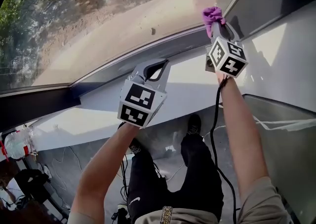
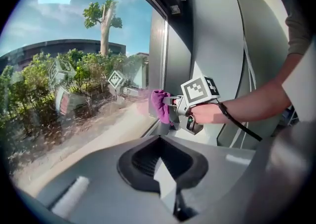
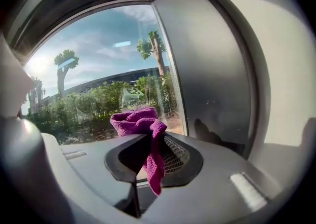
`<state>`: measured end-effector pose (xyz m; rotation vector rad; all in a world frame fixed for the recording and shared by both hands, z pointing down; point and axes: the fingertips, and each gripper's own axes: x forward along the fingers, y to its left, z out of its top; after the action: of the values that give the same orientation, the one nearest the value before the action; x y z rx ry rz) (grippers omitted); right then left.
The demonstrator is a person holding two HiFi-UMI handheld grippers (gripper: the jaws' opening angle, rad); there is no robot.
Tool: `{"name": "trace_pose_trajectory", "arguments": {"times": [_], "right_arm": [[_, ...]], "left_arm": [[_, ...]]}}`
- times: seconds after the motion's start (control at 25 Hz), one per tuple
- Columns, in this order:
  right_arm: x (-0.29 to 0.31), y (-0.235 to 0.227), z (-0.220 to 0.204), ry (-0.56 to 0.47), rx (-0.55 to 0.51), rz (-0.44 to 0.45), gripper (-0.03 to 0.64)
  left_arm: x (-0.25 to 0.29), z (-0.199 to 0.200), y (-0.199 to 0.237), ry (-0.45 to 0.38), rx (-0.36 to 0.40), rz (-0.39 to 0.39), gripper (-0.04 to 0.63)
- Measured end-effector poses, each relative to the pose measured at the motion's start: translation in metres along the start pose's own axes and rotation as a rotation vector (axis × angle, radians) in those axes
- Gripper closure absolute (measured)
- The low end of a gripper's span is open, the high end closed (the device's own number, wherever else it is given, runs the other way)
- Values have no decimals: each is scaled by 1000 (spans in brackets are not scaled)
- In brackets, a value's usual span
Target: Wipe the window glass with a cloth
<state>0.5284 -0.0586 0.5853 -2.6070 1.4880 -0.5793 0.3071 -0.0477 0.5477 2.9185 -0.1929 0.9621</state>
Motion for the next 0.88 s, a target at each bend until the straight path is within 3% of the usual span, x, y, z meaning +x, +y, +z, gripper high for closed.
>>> {"name": "trace_pose_trajectory", "arguments": {"times": [0.16, 0.4, 0.64, 0.88], "right_arm": [[6, -23, 0, -21, 77, -74, 535], [10, -55, -10, -40, 192, -202, 535], [15, -58, -13, -45, 155, -259, 537], [22, -63, -42, 14, 84, -302, 537]], "left_arm": [[15, 14, -2, 14, 80, -37, 595], [37, 26, 1, 4, 126, -62, 595], [53, 39, 4, -12, 198, -111, 595], [64, 31, 16, -33, 225, -122, 595]]}}
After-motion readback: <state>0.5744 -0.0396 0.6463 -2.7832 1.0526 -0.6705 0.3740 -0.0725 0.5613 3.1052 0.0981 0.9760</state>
